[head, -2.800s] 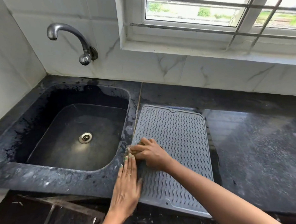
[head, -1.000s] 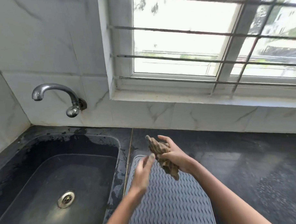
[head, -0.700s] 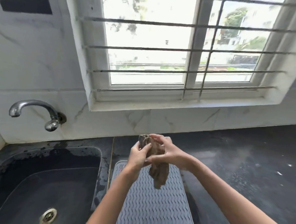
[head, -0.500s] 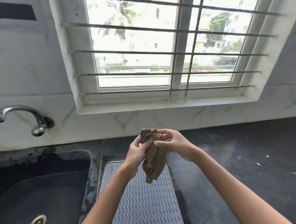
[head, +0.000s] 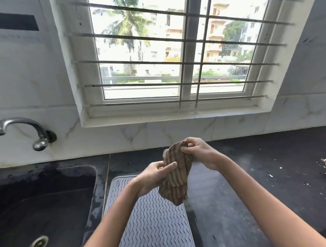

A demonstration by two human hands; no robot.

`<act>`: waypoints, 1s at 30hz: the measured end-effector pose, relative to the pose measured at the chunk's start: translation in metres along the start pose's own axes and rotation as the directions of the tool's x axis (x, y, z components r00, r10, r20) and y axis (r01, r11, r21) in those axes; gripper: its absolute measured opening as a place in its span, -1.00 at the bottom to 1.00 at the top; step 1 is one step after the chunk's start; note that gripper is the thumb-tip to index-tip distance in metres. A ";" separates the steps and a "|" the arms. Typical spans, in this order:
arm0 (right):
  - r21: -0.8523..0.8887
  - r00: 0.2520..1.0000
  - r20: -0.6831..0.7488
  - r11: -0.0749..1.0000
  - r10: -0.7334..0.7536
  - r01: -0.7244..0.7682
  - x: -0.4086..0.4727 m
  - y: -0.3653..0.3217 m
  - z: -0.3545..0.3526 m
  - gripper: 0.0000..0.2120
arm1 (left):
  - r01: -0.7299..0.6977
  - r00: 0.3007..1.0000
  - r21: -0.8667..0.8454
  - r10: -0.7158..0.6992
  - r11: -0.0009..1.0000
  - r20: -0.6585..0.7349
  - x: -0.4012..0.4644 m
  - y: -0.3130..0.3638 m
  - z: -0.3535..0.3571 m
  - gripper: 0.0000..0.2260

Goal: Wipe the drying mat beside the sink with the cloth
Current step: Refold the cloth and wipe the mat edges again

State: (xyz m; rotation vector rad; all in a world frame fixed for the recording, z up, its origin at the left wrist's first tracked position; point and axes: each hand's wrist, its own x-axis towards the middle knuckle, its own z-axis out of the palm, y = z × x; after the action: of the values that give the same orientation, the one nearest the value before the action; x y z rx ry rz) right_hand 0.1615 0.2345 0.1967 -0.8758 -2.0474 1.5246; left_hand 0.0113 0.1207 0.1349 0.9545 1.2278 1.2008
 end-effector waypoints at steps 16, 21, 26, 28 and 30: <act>-0.161 0.953 -0.170 0.948 0.249 -0.276 -0.040 -0.008 -0.049 -0.72 | -0.202 0.970 -0.046 0.193 0.978 -0.150 0.004 0.010 -0.006 -0.63; -0.487 0.906 0.066 0.806 0.419 -0.338 -0.055 -0.010 -0.054 -0.61 | -0.248 0.968 0.256 0.233 0.934 0.088 0.009 0.031 0.024 -0.54; -0.370 0.960 0.176 0.918 0.218 -0.141 -0.051 -0.004 -0.045 -0.23 | -0.279 0.959 0.550 0.195 0.787 0.207 0.019 0.033 0.044 -0.32; -0.362 0.967 0.162 0.924 0.195 -0.125 -0.052 0.000 -0.044 -0.40 | -0.274 0.959 0.578 0.178 0.769 0.219 0.023 0.032 0.043 -0.26; -0.427 0.962 0.184 0.898 0.204 -0.109 -0.054 0.003 -0.045 -0.64 | -0.279 0.957 0.600 0.164 0.750 0.239 0.026 0.030 0.042 -0.22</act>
State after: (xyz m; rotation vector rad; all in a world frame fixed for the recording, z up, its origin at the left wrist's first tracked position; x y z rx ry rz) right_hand 0.2302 0.2273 0.2080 -1.0890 -2.5830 1.3374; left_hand 0.0469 0.1541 0.1652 1.7128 1.4334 0.8529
